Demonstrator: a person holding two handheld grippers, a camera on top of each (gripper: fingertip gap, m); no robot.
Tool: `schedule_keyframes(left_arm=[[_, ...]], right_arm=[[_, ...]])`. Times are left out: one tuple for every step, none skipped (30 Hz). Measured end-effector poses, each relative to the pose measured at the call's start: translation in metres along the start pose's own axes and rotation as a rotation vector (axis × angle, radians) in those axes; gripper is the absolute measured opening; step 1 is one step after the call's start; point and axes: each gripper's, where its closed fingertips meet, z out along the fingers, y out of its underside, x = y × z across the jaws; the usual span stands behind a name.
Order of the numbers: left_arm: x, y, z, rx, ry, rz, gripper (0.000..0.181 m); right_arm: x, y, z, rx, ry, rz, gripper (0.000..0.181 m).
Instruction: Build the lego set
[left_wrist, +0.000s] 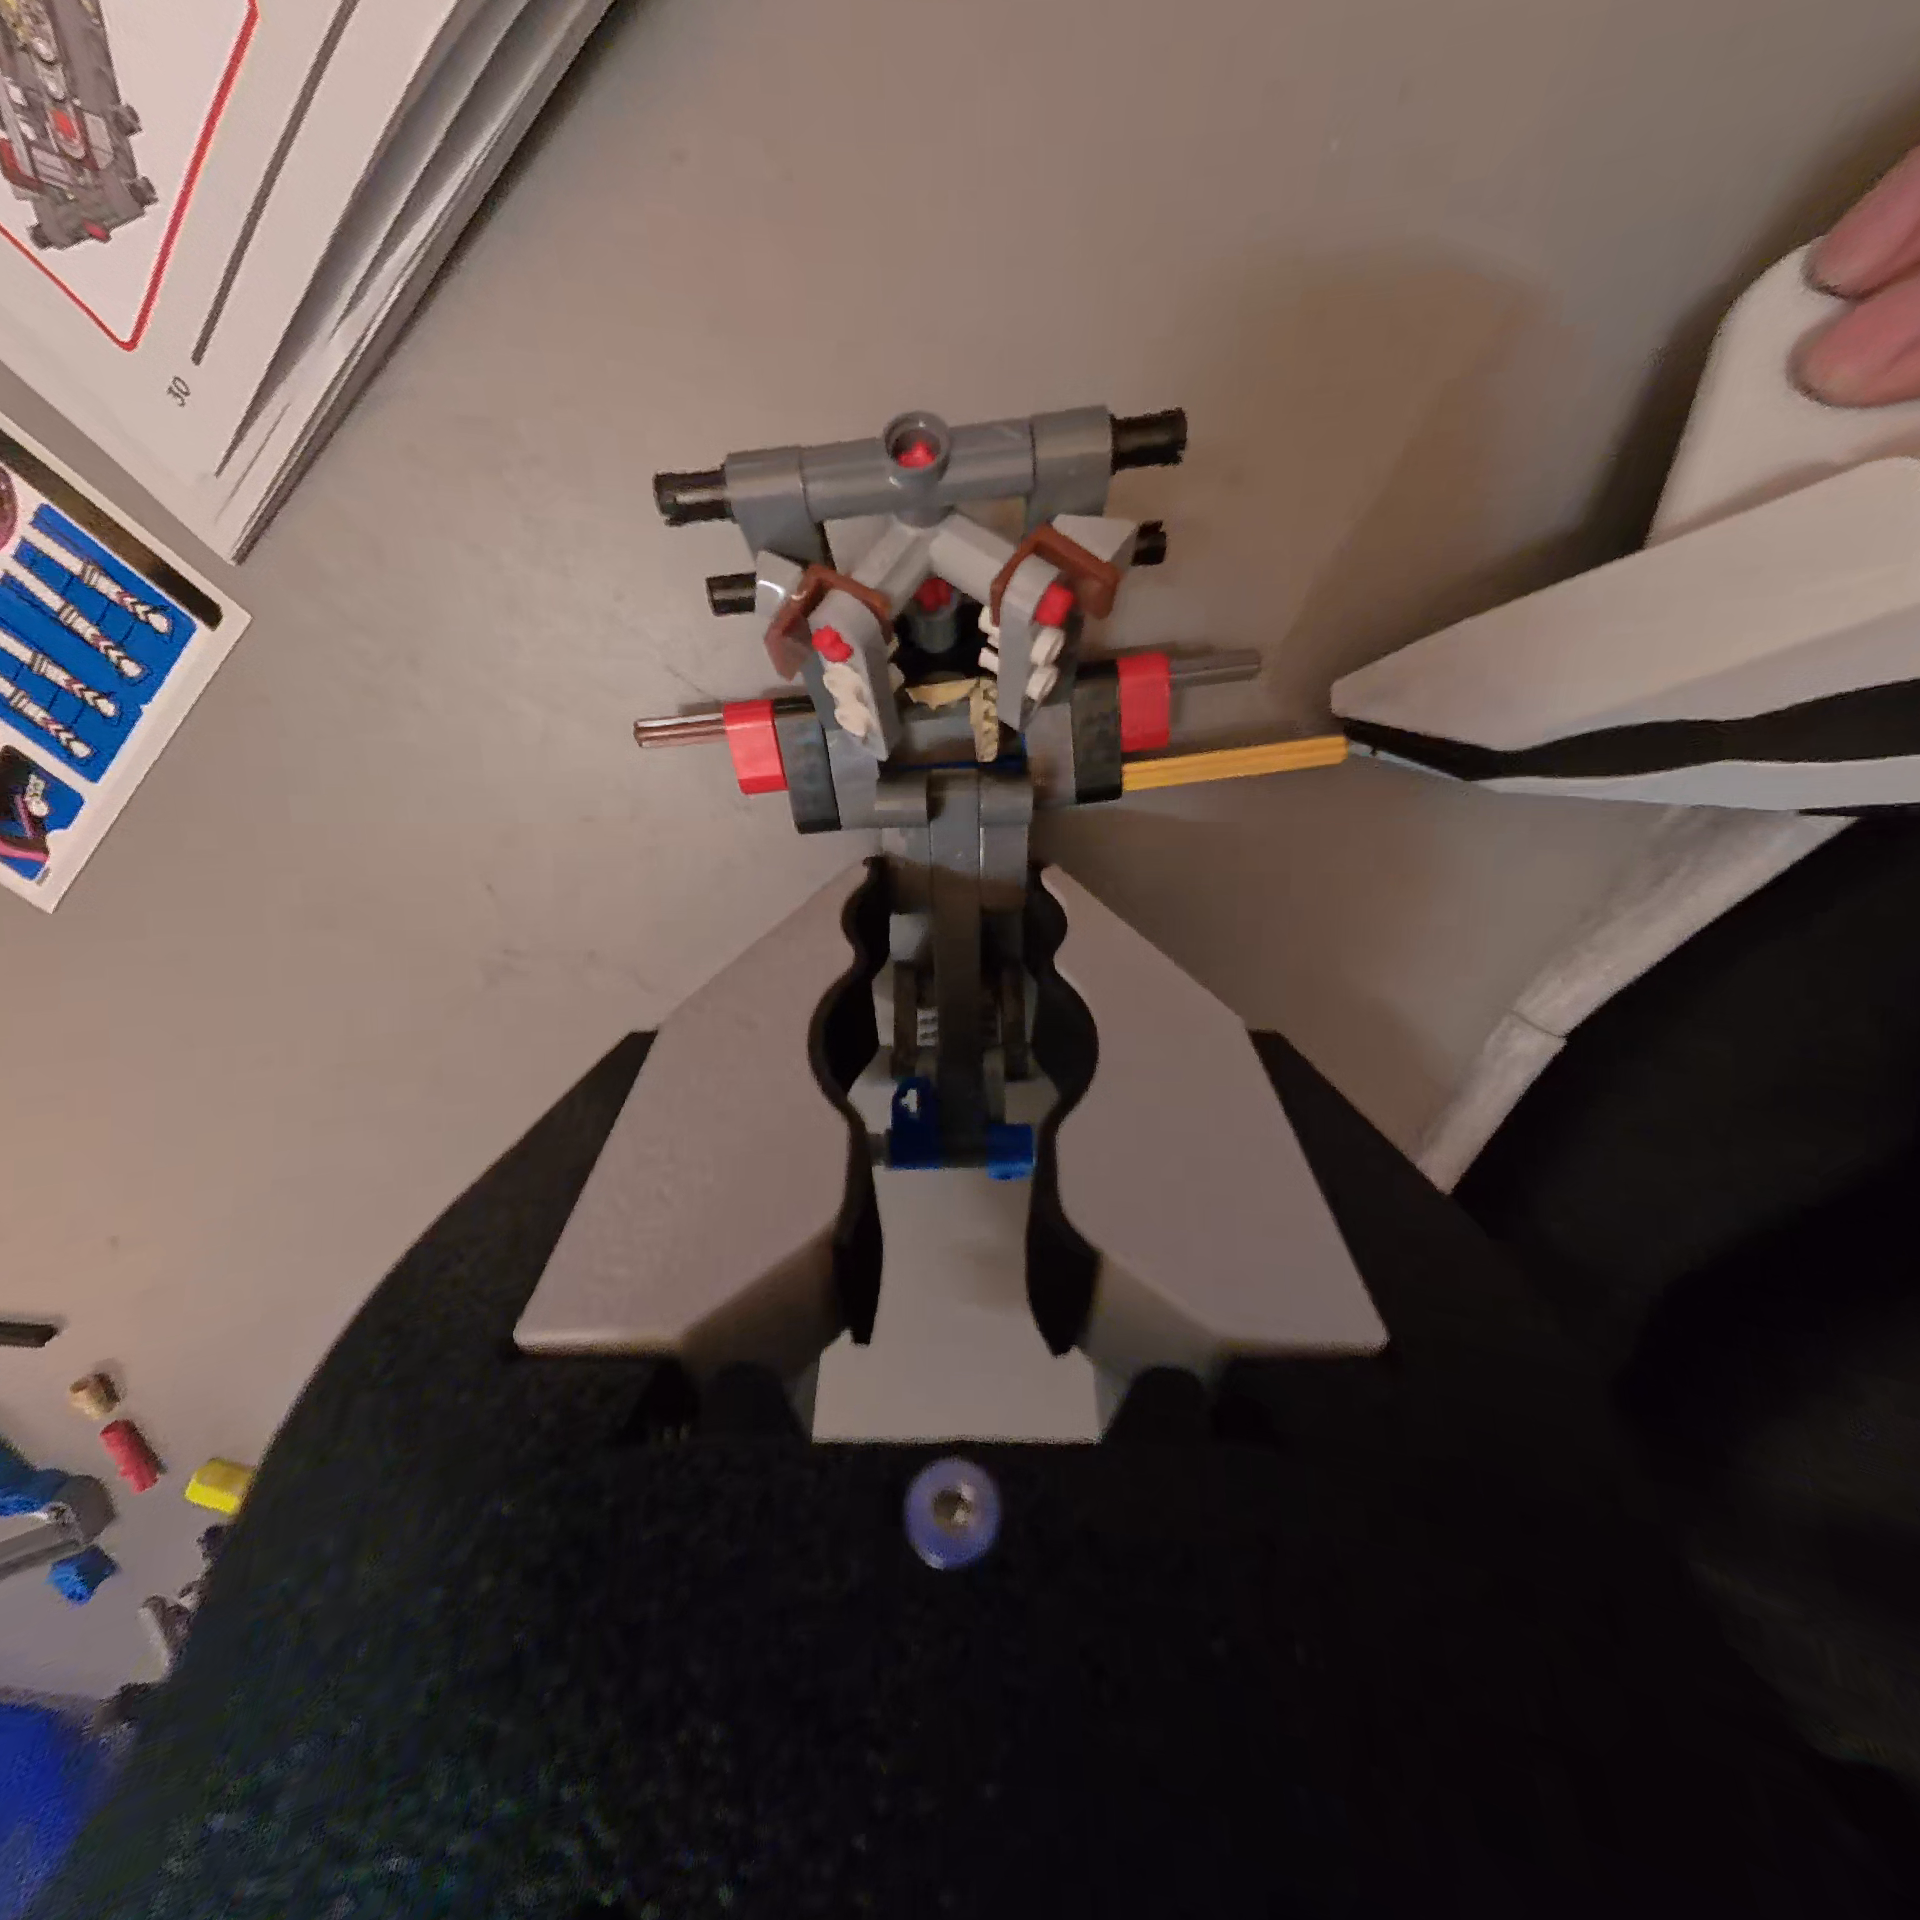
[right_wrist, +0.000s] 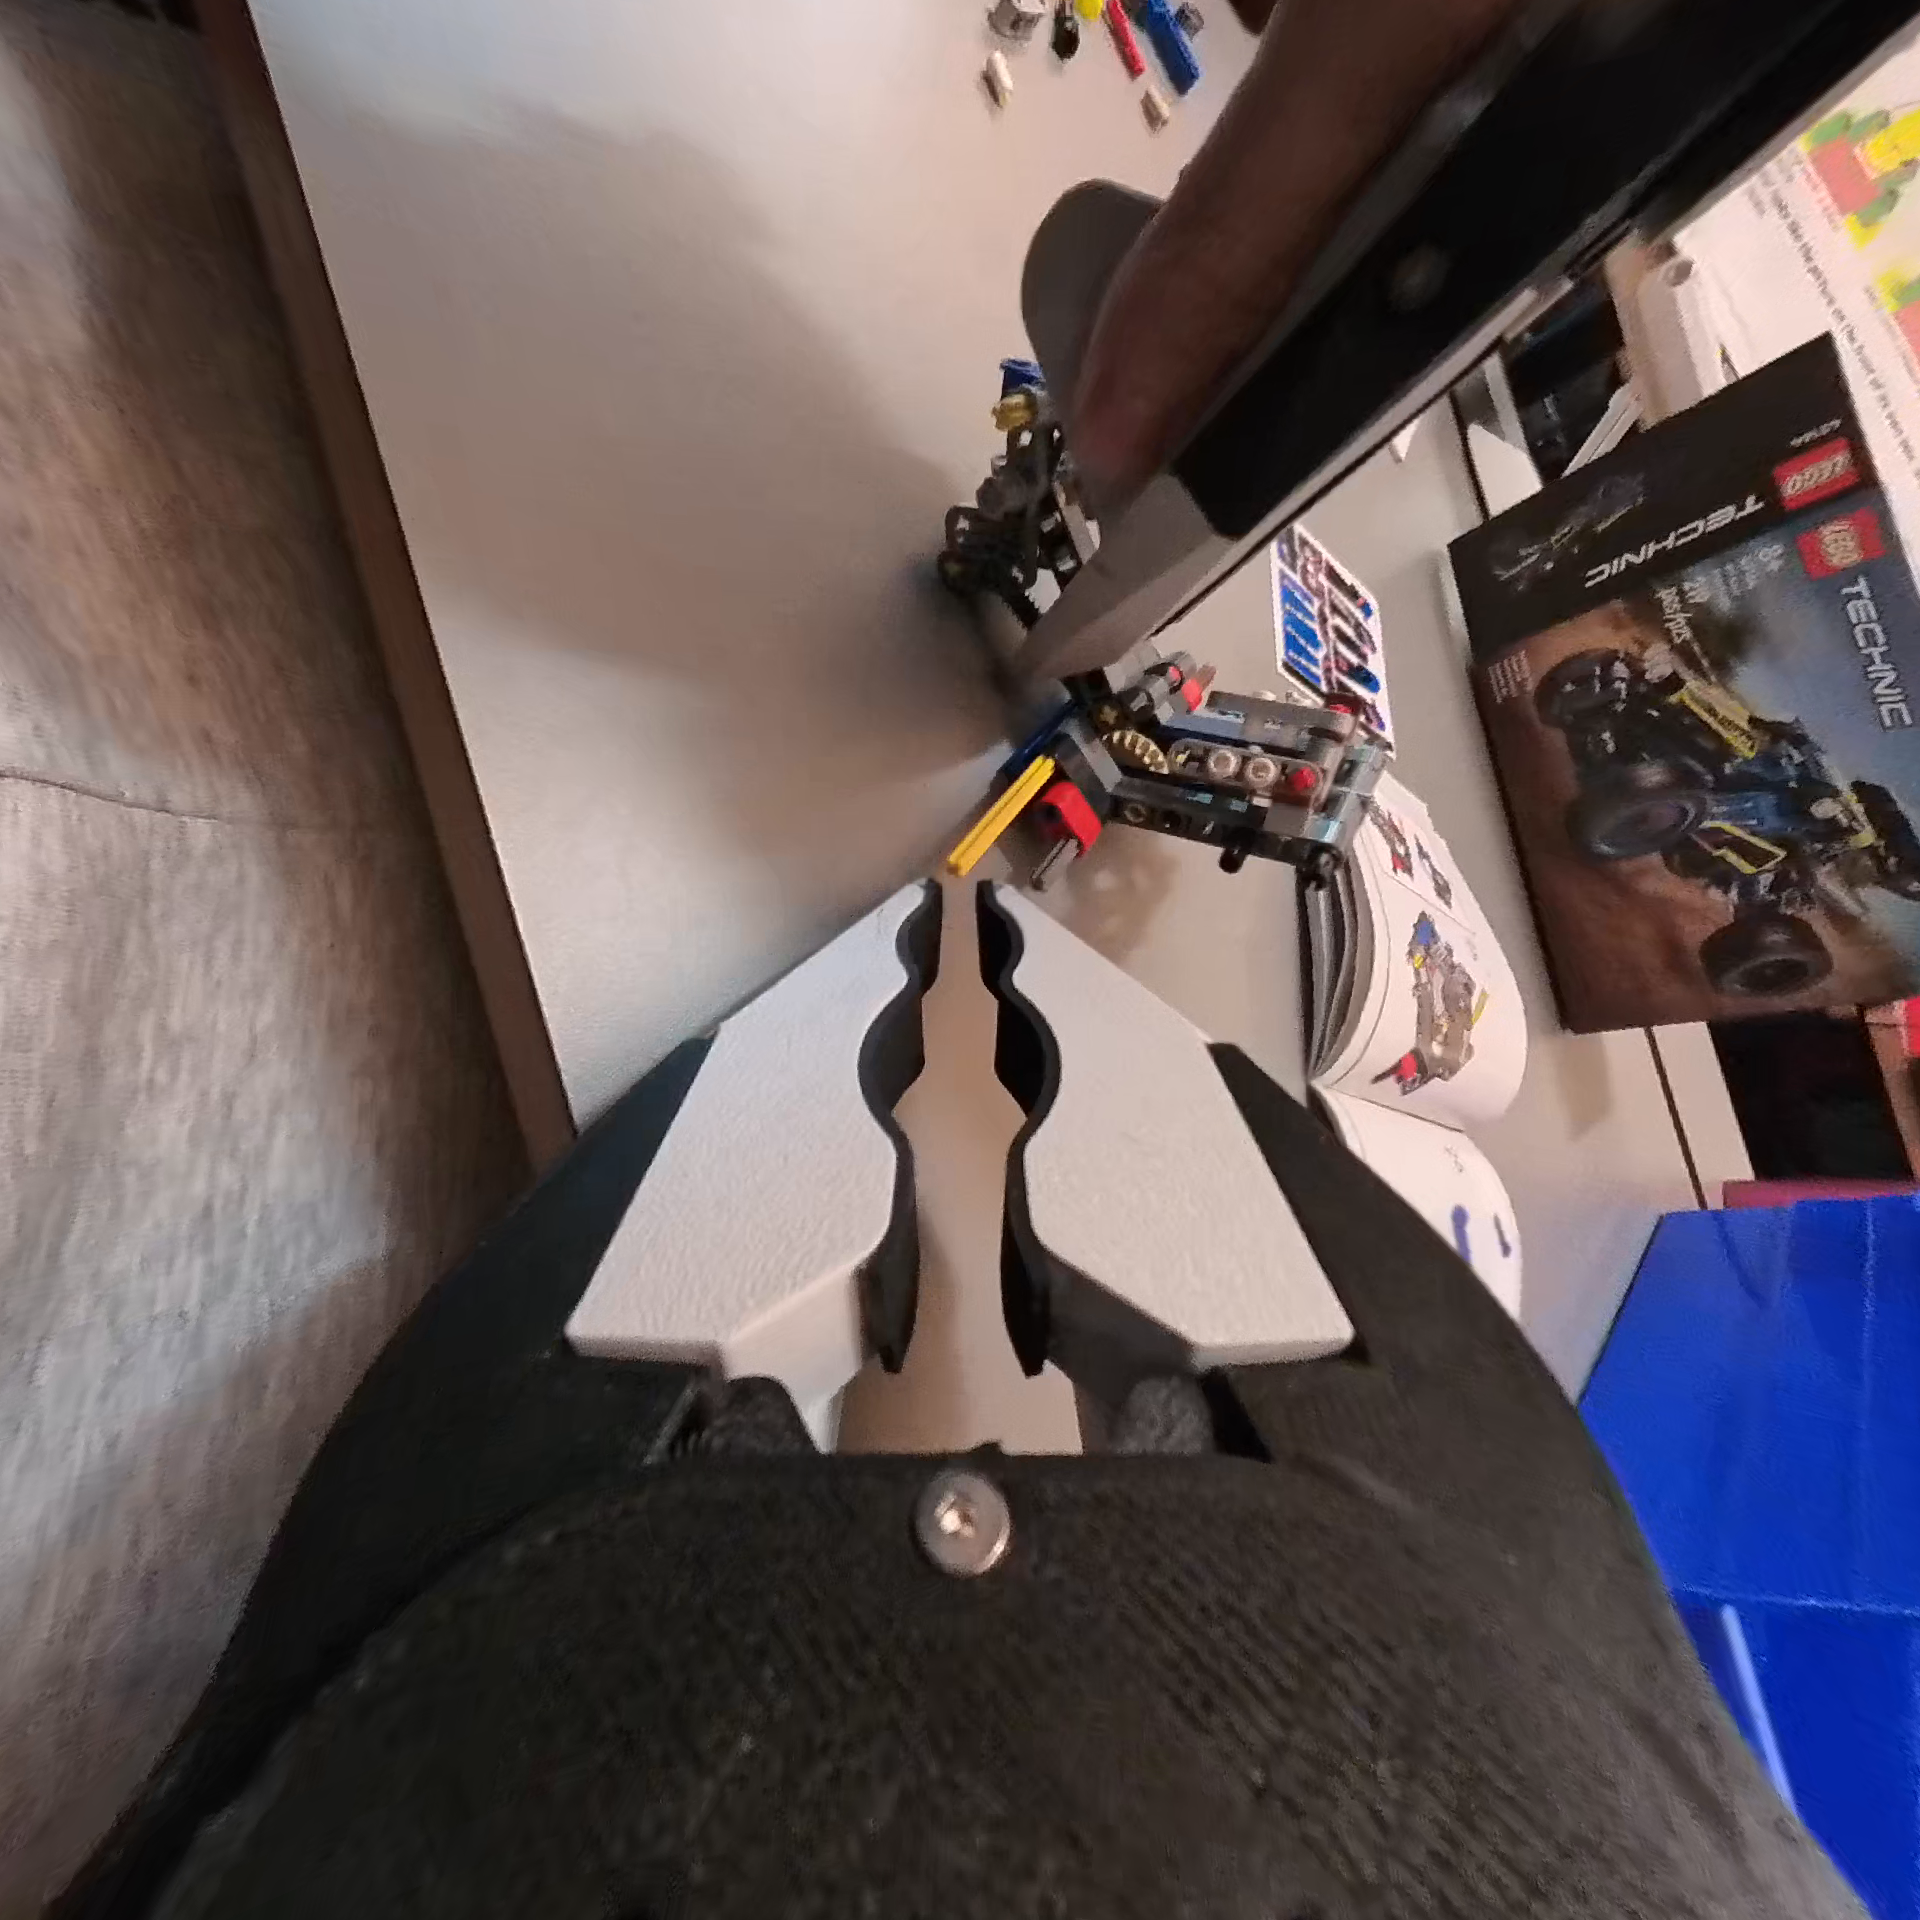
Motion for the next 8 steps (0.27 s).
schedule_keyframes(left_arm=[[0.0, 0.0, 0.0, -0.001, -0.001, 0.001, 0.023], [0.0001, 0.0, 0.0001, -0.001, -0.003, 0.002, 0.023], [0.0001, 0.0001, 0.0001, 0.001, -0.005, 0.005, 0.023], [0.0001, 0.0, 0.0001, 0.002, -0.006, 0.005, 0.023], [0.0002, 0.0, 0.0002, 0.003, -0.008, 0.003, 0.023], [0.0002, 0.0, 0.0002, 0.002, -0.01, 0.001, 0.023], [0.0002, 0.0, 0.0002, 0.001, -0.013, -0.001, 0.023], [0.0001, 0.0001, 0.0002, 0.0, -0.016, 0.0, 0.022]], right_arm=[[-0.0014, -0.0013, 0.0005, 0.01, 0.0, 0.007, 0.003], [-0.002, -0.0035, 0.0009, 0.023, 0.002, 0.012, 0.001], [-0.0017, -0.0052, 0.0018, 0.032, 0.007, 0.015, 0.0], [-0.0011, -0.0058, 0.0032, 0.033, 0.013, 0.013, 0.0], [0.0013, -0.0049, 0.0045, 0.026, 0.03, 0.01, 0.0], [0.0024, -0.0048, 0.0054, 0.025, 0.04, 0.005, 0.0], [0.0023, -0.0049, 0.0055, 0.023, 0.043, -0.004, 0.0], [0.0005, -0.005, 0.0042, 0.015, 0.037, -0.024, 0.001]])
